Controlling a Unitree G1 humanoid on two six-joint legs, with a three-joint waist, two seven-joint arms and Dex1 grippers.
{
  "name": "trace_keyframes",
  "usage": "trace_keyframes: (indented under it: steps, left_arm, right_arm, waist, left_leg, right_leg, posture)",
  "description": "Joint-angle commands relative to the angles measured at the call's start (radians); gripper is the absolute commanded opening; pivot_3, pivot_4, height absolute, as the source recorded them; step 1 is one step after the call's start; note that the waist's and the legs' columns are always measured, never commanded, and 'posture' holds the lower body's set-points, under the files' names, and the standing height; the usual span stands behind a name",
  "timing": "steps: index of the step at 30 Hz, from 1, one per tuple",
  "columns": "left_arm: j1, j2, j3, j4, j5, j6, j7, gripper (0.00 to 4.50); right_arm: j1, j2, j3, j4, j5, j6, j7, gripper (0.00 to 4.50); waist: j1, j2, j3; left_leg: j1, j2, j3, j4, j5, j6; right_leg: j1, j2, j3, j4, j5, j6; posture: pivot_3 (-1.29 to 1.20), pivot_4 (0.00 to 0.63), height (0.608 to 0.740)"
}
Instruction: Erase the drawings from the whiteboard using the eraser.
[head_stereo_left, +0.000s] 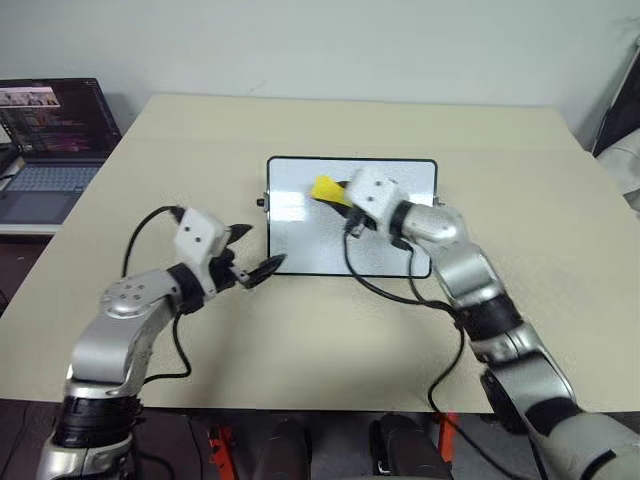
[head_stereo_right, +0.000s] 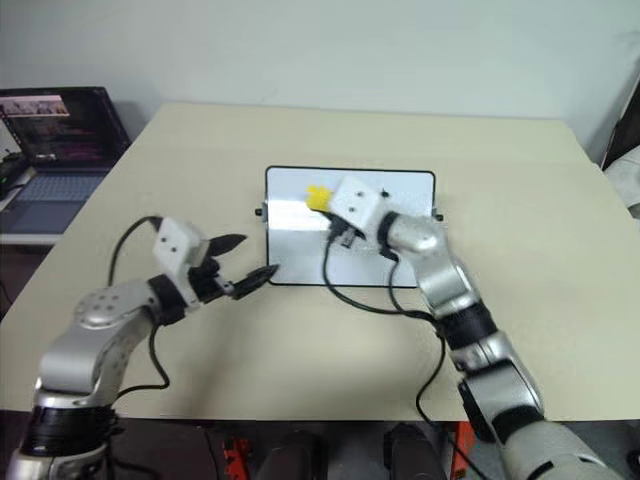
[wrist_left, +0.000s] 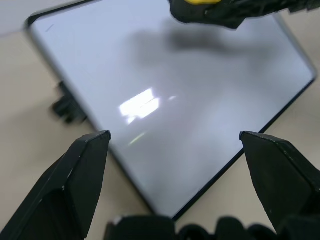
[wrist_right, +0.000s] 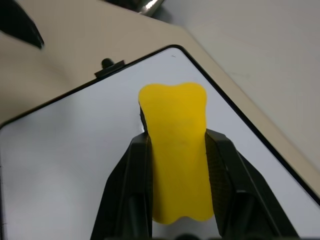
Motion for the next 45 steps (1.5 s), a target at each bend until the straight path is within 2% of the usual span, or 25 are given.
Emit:
trace_keyframes:
  steps: [1, 5, 8, 14, 19, 29, 30, 31, 33, 35, 38, 43, 45]
  left_arm:
    - [-0.086, -0.042, -0.092, -0.018, -0.005, -0.015, -0.052, 4.5]
    - [-0.188, -0.118, -0.205, 0.063, 0.022, -0.061, -0.123, 4.5]
    - [-0.268, -0.204, -0.296, 0.147, 0.045, -0.116, -0.181, 4.5]
    - [-0.368, -0.321, -0.417, 0.306, 0.107, -0.22, -0.293, 4.5]
    - [-0.407, -0.373, -0.455, 0.4, 0.149, -0.297, -0.345, 4.5]
    - [-0.403, -0.401, -0.456, 0.425, 0.188, -0.33, -0.367, 4.5]
    - [-0.396, -0.399, -0.454, 0.42, 0.19, -0.327, -0.363, 4.5]
    - [-0.388, -0.396, -0.452, 0.415, 0.192, -0.326, -0.359, 4.5]
    - [-0.37, -0.384, -0.442, 0.4, 0.192, -0.321, -0.35, 4.5]
    - [-0.352, -0.372, -0.429, 0.386, 0.19, -0.315, -0.34, 4.5]
    - [-0.312, -0.348, -0.401, 0.357, 0.188, -0.303, -0.306, 4.5]
    - [-0.192, -0.287, -0.284, 0.223, 0.173, -0.243, -0.184, 4.5]
    - [-0.09, -0.266, -0.162, 0.106, 0.154, -0.187, -0.068, 4.5]
  right_arm:
    - [0.139, -0.028, -0.21, -0.384, 0.098, 0.337, -0.04, 1.1]
    - [0.295, -0.077, -0.426, -0.626, 0.137, 0.596, -0.085, 1.1]
    - [0.427, -0.095, -0.511, -0.691, 0.134, 0.699, -0.125, 1.1]
    - [0.525, -0.014, -0.484, -0.663, 0.143, 0.728, -0.249, 1.1]
    - [0.502, 0.013, -0.432, -0.531, 0.138, 0.658, -0.331, 1.1]
    - [0.441, -0.027, -0.428, -0.297, 0.174, 0.517, -0.369, 1.1]
    - [0.433, -0.027, -0.437, -0.272, 0.177, 0.503, -0.378, 1.8]
    - [0.427, -0.029, -0.441, -0.252, 0.181, 0.492, -0.382, 1.96]
    - [0.419, -0.035, -0.44, -0.23, 0.187, 0.472, -0.39, 2.59]
    - [0.415, -0.029, -0.447, -0.226, 0.207, 0.462, -0.396, 3.42]
    - [0.418, -0.03, -0.449, -0.249, 0.217, 0.436, -0.412, 4.43]
    - [0.472, -0.067, -0.447, -0.394, 0.258, 0.36, -0.371, 4.47]
    - [0.536, -0.09, -0.432, -0.496, 0.292, 0.345, -0.323, 4.47]
  waist:
    - [0.006, 0.0, 0.0]
    - [0.014, 0.001, 0.0]
    - [0.008, 0.002, 0.0]
    - [-0.02, 0.003, -0.001]
    - [-0.024, 0.003, -0.001]
    - [-0.013, 0.003, -0.001]
    - [-0.013, 0.004, -0.001]
    - [-0.013, 0.004, -0.001]
    - [-0.013, 0.004, -0.001]
    - [-0.013, 0.004, -0.001]
    - [-0.013, 0.004, -0.001]
    - [-0.013, 0.004, -0.001]
    - [-0.013, 0.005, -0.002]
  left_leg:
    - [0.0, 0.0, 0.0, 0.0, 0.0, 0.0]
    - [0.001, -0.001, 0.001, 0.0, -0.001, 0.0]
    - [0.005, 0.0, 0.004, 0.0, 0.0, 0.001]
    - [0.011, -0.002, 0.009, 0.0, 0.0, 0.001]
    - [0.012, -0.001, 0.009, 0.0, 0.0, 0.001]
    - [0.01, 0.0, 0.009, 0.0, 0.0, 0.001]
    - [0.01, 0.0, 0.009, 0.0, 0.0, 0.001]
    - [0.01, 0.0, 0.009, 0.0, 0.0, 0.001]
    - [0.01, 0.0, 0.008, 0.0, 0.0, 0.001]
    - [0.01, 0.0, 0.008, 0.0, 0.0, 0.001]
    - [0.01, 0.002, 0.008, 0.0, 0.0, 0.001]
    - [0.01, 0.003, 0.008, 0.0, 0.0, 0.001]
    - [0.01, 0.003, 0.007, 0.0, 0.0, 0.001]
  right_leg:
    - [0.0, 0.0, 0.0, -0.001, 0.0, 0.001]
    - [0.001, 0.001, 0.001, 0.0, -0.001, 0.001]
    - [0.002, 0.003, 0.001, 0.002, -0.001, 0.001]
    - [0.005, 0.01, 0.005, 0.003, -0.001, 0.001]
    - [0.006, 0.013, 0.005, 0.003, -0.001, 0.001]
    - [0.006, 0.012, 0.005, 0.001, 0.0, 0.002]
    - [0.006, 0.012, 0.005, 0.002, 0.0, 0.002]
    - [0.006, 0.011, 0.005, 0.002, 0.0, 0.002]
    - [0.006, 0.011, 0.005, 0.002, 0.0, 0.002]
    - [0.006, 0.012, 0.005, 0.002, 0.0, 0.002]
    - [0.005, 0.011, 0.005, 0.002, 0.0, 0.002]
    - [0.005, 0.01, 0.005, 0.002, 0.0, 0.002]
    - [0.005, 0.01, 0.005, 0.002, -0.001, 0.002]
  posture:
    - [0.0, 0.15, 0.74]
    - [0.0, 0.15, 0.74]
    - [0.0, 0.15, 0.74]
    - [0.0, 0.15, 0.74]
    - [0.0, 0.15, 0.74]
    - [0.0, 0.15, 0.74]
    - [0.0, 0.15, 0.74]
    - [0.0, 0.15, 0.74]
    - [0.0, 0.15, 0.74]
    - [0.0, 0.15, 0.74]
    - [0.0, 0.15, 0.74]
    - [0.0, 0.15, 0.74]
    - [0.0, 0.15, 0.74]
